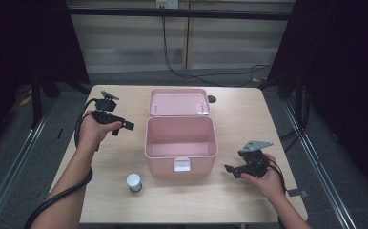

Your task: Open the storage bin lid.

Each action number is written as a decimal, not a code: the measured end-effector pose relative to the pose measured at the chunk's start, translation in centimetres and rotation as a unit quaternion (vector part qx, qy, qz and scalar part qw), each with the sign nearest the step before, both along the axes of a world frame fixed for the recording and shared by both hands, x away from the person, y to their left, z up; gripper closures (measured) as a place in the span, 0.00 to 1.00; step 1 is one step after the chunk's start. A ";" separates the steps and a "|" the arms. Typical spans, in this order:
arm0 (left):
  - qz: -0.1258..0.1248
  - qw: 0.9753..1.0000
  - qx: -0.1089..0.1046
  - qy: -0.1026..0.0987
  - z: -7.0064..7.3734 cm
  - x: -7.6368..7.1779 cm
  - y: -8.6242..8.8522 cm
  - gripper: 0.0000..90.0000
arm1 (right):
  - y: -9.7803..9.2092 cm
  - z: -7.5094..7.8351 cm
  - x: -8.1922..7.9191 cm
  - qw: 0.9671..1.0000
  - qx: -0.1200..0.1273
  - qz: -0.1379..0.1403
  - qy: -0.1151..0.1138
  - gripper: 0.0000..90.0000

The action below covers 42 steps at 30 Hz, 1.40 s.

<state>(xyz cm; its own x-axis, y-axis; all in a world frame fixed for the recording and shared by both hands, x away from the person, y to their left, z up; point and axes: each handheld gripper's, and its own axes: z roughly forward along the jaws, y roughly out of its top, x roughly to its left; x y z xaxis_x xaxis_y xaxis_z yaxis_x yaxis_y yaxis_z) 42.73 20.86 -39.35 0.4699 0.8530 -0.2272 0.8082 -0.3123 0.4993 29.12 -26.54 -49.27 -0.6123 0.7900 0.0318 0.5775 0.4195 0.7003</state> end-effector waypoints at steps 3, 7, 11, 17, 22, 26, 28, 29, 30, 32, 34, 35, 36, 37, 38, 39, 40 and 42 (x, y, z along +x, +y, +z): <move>-0.004 1.000 0.000 -0.002 -0.1 -0.5 0.2 0.29 | 0.1 -0.6 -0.1 1.000 -0.011 0.008 0.000 0.16; -0.007 1.000 0.009 -0.002 -0.4 -1.1 0.4 0.29 | 0.3 -0.9 -0.1 1.000 -0.011 0.016 0.002 0.16; -0.006 1.000 0.005 0.001 -0.7 -1.6 0.9 0.28 | 0.4 -1.2 -0.1 0.999 -0.022 0.030 -0.004 0.16; -0.007 1.000 -0.004 0.002 -1.1 -2.4 1.5 0.28 | 0.5 -1.3 -0.2 0.999 -0.018 0.029 0.001 0.15; -0.011 1.000 -0.009 0.007 -1.5 -3.2 1.7 0.26 | 0.2 -1.6 -0.1 1.000 -0.006 0.029 0.000 0.15; -0.013 1.000 -0.013 0.010 -1.7 -3.7 2.0 0.24 | -0.1 -1.9 -0.2 0.999 0.005 0.035 -0.012 0.14; -0.019 1.000 -0.010 0.010 -1.8 -4.0 2.1 0.24 | -0.1 -1.9 -0.2 0.999 0.007 0.035 -0.011 0.14; -0.017 1.000 -0.013 0.010 -1.9 -4.2 2.0 0.24 | -0.1 -1.9 -0.2 0.999 0.007 0.035 -0.011 0.14; -0.023 1.000 -0.008 0.011 -1.8 -4.2 2.1 0.24 | -0.1 -1.9 -0.2 0.999 0.006 0.035 -0.011 0.14; -0.023 1.000 -0.012 0.014 -1.9 -4.6 2.1 0.24 | -0.1 -1.9 -0.2 0.999 0.007 0.034 -0.011 0.14; -0.029 0.999 -0.007 0.015 -1.9 -4.7 2.2 0.24 | -0.1 -1.9 -0.2 0.999 0.006 0.034 -0.011 0.14; -0.030 0.999 -0.006 0.017 -1.9 -4.8 2.2 0.24 | -0.1 -1.9 -0.2 0.999 0.007 0.034 -0.011 0.14; -0.030 0.999 -0.005 0.018 -2.0 -4.9 2.1 0.24 | -0.1 -1.9 -0.2 0.999 0.005 0.034 -0.011 0.14; -0.032 0.999 -0.005 0.021 -2.0 -5.0 2.1 0.24 | -0.1 -1.9 -0.2 0.999 0.006 0.034 -0.011 0.14; -0.038 0.999 0.001 0.021 -1.9 -5.1 2.1 0.24 | -0.1 -1.9 -0.2 0.999 0.006 0.034 -0.011 0.14; -0.041 0.999 0.002 0.022 -1.9 -5.2 2.0 0.24 | -0.1 -1.9 -0.2 0.999 0.005 0.034 -0.011 0.14; -0.039 0.999 0.001 0.022 -2.0 -5.4 1.9 0.24 | -0.1 -1.9 -0.2 0.999 0.005 0.034 -0.011 0.14; -0.044 0.999 0.005 0.027 -2.0 -5.6 1.8 0.24 | -0.1 -1.9 -0.2 0.999 0.006 0.034 -0.011 0.14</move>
